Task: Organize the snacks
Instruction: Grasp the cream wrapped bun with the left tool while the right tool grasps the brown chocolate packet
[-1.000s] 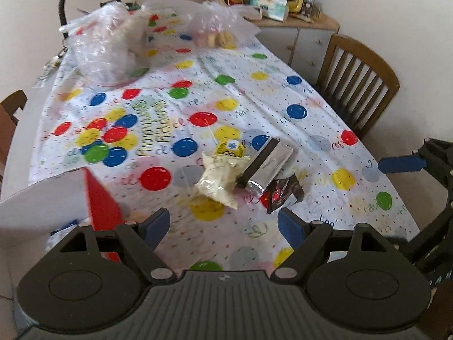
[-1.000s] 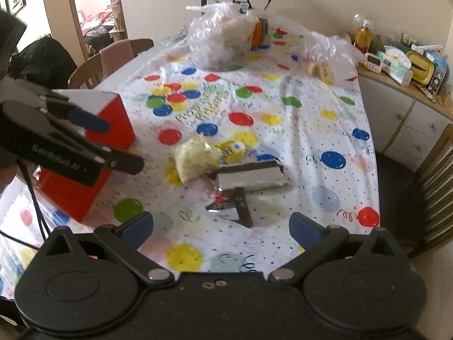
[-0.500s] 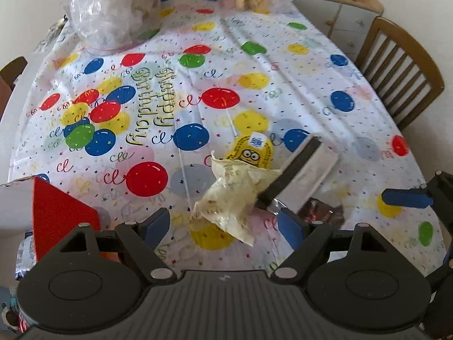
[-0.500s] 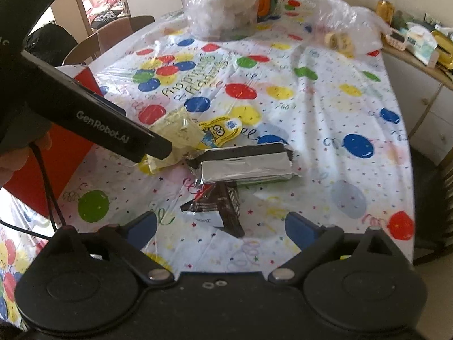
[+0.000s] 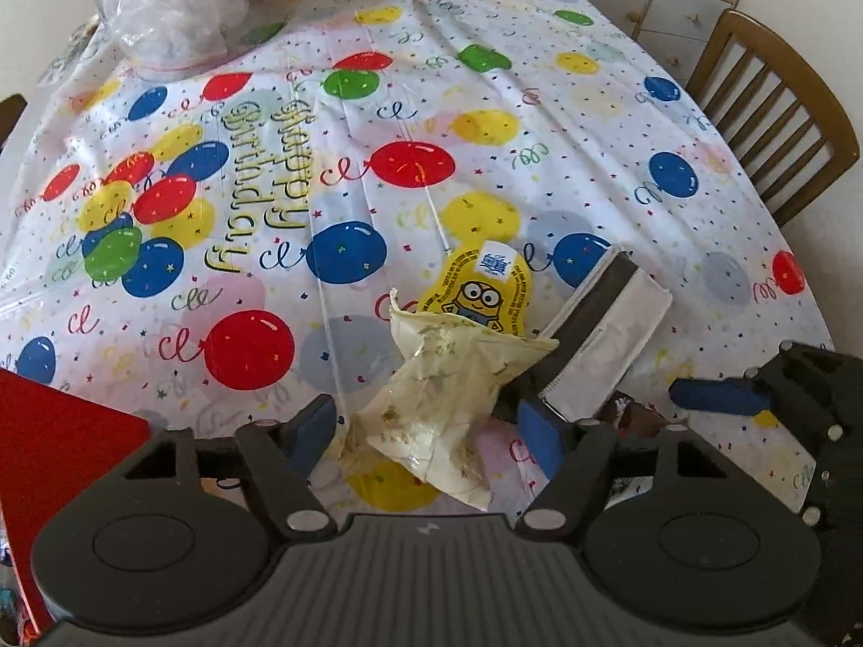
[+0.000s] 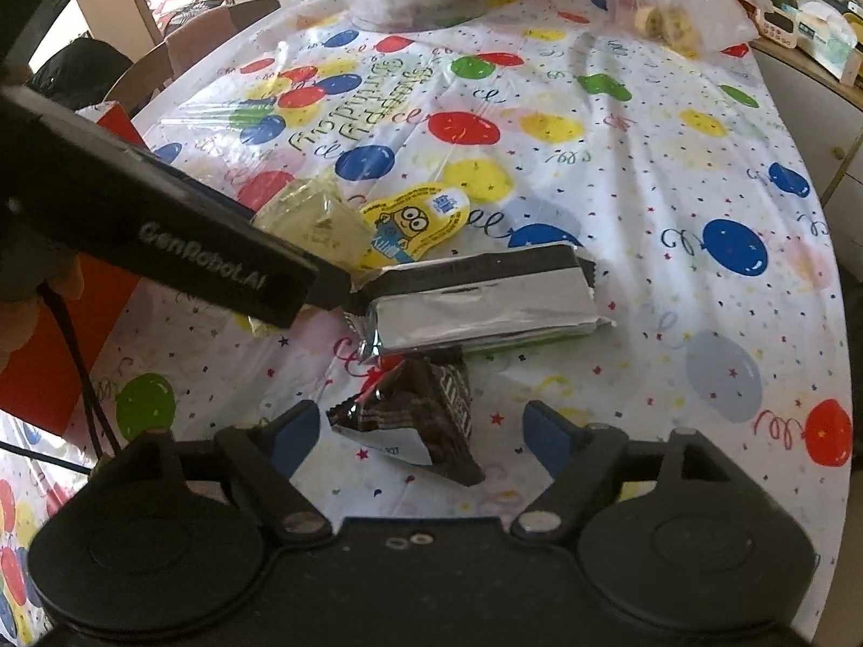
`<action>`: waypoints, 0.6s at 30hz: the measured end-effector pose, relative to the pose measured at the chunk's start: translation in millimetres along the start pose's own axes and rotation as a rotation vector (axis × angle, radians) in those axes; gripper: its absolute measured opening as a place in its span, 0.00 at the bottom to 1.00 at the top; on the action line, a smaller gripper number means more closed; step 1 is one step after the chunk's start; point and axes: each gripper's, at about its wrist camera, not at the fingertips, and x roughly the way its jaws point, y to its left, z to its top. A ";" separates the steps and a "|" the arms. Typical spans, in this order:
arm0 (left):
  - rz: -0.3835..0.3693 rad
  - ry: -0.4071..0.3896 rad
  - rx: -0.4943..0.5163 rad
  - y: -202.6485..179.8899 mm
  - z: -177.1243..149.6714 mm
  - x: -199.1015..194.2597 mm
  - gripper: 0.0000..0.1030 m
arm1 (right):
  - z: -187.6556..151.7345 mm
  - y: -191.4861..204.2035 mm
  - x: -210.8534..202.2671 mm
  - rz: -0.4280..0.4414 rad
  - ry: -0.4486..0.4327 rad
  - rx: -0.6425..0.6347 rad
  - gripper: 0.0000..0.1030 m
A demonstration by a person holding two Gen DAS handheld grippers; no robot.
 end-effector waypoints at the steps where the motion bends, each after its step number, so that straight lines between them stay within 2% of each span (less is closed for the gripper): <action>1: -0.002 0.005 -0.006 1.4 1.1 2.2 0.66 | 0.3 0.3 0.7 -0.001 0.000 -0.001 0.77; 3: -0.005 0.019 -0.013 3.1 2.5 6.4 0.60 | 1.6 0.5 1.8 0.003 0.000 -0.003 0.74; 8: -0.020 0.031 -0.017 3.9 4.3 10.6 0.54 | 1.7 2.9 2.9 -0.005 -0.006 -0.029 0.68; 10: -0.030 0.034 -0.017 3.8 4.7 11.0 0.48 | 1.4 3.9 1.8 -0.007 -0.013 -0.033 0.56; 13: -0.043 0.034 -0.020 4.1 4.5 10.5 0.41 | 2.4 4.6 0.9 -0.006 -0.011 -0.034 0.47; 18: -0.042 0.026 -0.024 5.3 1.9 8.1 0.39 | 2.5 3.0 -2.2 -0.001 -0.007 -0.006 0.34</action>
